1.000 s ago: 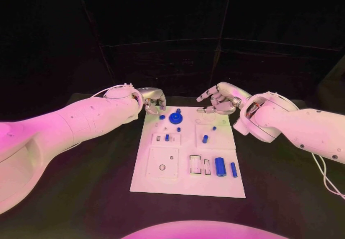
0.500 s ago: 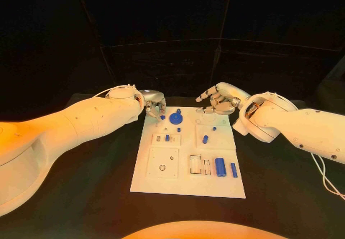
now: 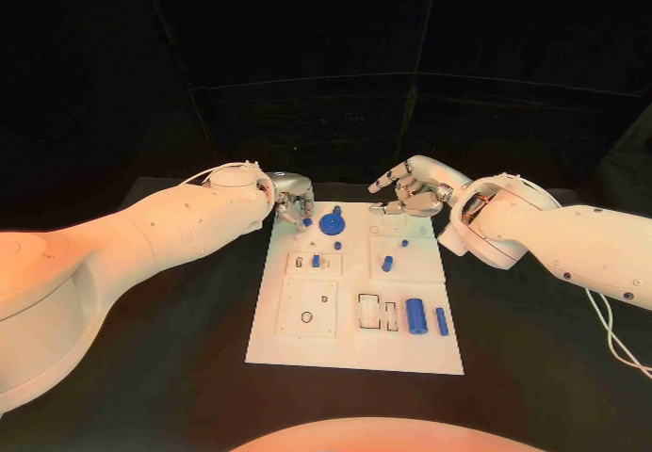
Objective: Assemble the parts on the task board
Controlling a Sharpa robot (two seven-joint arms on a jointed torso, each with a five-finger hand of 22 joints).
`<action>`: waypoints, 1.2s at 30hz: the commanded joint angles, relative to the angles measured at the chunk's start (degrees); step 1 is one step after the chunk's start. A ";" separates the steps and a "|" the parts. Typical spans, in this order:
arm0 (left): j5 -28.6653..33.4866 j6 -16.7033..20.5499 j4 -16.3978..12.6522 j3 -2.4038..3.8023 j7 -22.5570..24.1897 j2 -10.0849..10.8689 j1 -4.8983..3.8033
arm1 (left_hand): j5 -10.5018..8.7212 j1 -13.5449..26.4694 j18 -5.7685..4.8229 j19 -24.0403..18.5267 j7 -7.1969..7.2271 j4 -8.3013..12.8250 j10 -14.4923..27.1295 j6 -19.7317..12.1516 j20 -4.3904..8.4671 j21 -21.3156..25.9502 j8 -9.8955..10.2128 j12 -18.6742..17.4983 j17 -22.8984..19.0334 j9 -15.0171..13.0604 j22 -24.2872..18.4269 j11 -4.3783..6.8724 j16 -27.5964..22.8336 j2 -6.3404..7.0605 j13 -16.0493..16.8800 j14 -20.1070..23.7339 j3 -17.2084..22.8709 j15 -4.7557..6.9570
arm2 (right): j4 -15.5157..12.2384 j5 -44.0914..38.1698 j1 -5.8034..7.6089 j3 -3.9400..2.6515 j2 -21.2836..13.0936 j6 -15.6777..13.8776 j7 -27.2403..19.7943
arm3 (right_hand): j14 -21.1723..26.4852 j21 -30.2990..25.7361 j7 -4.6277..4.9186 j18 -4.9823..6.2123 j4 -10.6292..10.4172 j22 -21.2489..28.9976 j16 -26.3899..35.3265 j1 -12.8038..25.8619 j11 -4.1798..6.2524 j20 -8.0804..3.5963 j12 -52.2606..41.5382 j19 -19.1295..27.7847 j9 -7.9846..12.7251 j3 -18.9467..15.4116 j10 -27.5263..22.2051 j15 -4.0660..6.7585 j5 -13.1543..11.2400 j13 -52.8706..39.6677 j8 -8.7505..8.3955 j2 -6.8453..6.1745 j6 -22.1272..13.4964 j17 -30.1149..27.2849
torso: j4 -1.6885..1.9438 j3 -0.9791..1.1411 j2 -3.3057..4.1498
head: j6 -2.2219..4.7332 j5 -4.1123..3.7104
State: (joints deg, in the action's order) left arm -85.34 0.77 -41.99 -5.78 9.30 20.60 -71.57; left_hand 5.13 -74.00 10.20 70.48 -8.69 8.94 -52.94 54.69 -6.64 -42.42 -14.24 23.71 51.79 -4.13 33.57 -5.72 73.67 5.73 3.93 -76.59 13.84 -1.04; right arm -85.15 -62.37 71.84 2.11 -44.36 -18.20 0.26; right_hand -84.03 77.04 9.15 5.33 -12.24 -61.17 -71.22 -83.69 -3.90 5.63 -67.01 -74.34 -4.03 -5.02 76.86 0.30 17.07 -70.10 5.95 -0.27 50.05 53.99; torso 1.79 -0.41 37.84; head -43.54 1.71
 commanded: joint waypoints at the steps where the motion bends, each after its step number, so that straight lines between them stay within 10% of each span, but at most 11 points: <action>1: -0.40 -1.18 0.35 0.04 -0.52 -0.32 0.01 | -0.06 -0.16 0.32 0.36 0.16 -0.09 -0.62 0.62 0.06 0.17 0.20 0.21 0.11 0.02 -0.10 0.19 0.46 -0.94 0.10 -0.38 -0.58 0.19 | -0.03 0.06 0.10 -0.03 0.08 0.25 -0.26 | -0.24 -0.25 0.02 0.44 0.34 -0.08 0.11 0.03 0.03 -0.10 -0.25 0.20 0.04 -0.11 0.05 0.44 0.51 0.03 0.24 0.46 0.21 0.10 | 0.00 0.00 0.00 | -0.08 -0.02; 13: -0.40 -2.43 0.86 0.04 -0.09 -0.96 0.34 | -0.75 -3.79 0.35 1.16 1.05 1.48 -3.49 2.98 0.67 -0.19 0.59 -0.05 1.98 0.04 0.35 0.90 2.16 -4.58 -0.14 -1.41 1.69 0.86 | -0.02 0.06 0.10 -0.03 0.19 0.33 -0.28 | -0.26 -0.23 0.02 0.43 0.38 -0.13 0.10 -0.03 0.04 -0.11 -0.30 0.16 0.04 -0.11 0.07 0.44 0.72 0.00 0.25 0.54 0.22 0.14 | 0.03 0.00 -0.03 | -0.09 -0.07; 36: 0.55 2.53 -1.84 0.00 1.94 1.73 0.53 | -0.99 -3.60 -0.49 3.41 0.76 4.92 -10.48 6.16 1.51 -5.63 3.21 -4.35 5.00 0.15 6.69 1.63 4.51 -5.34 -0.11 -4.27 7.64 1.66 | -0.22 0.06 0.10 -0.03 -0.18 0.36 -0.25 | -0.30 -0.27 0.00 0.43 0.48 -0.10 0.09 -0.20 0.06 -0.13 -0.34 0.14 0.03 -0.13 0.09 0.46 1.40 -0.02 0.30 0.67 0.31 0.21 | 0.10 -0.04 -0.06 | -0.14 -0.17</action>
State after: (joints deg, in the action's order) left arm -85.21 0.93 -43.69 -5.67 10.00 22.04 -71.21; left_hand 3.81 -77.76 10.20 73.53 -7.89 13.90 -63.01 60.42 -5.03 -47.90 -11.32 19.56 56.73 -3.94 40.15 -4.24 78.06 0.92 3.63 -80.52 21.22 0.64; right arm -85.21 -62.37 71.84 2.11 -44.47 -18.08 0.26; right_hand -84.03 77.04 9.14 5.33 -12.08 -61.21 -71.22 -83.91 -3.90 5.63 -67.01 -74.34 -4.03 -5.18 76.86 0.30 18.32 -70.19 5.94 -0.05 50.05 54.14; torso 1.91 -0.43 37.76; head -43.62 1.63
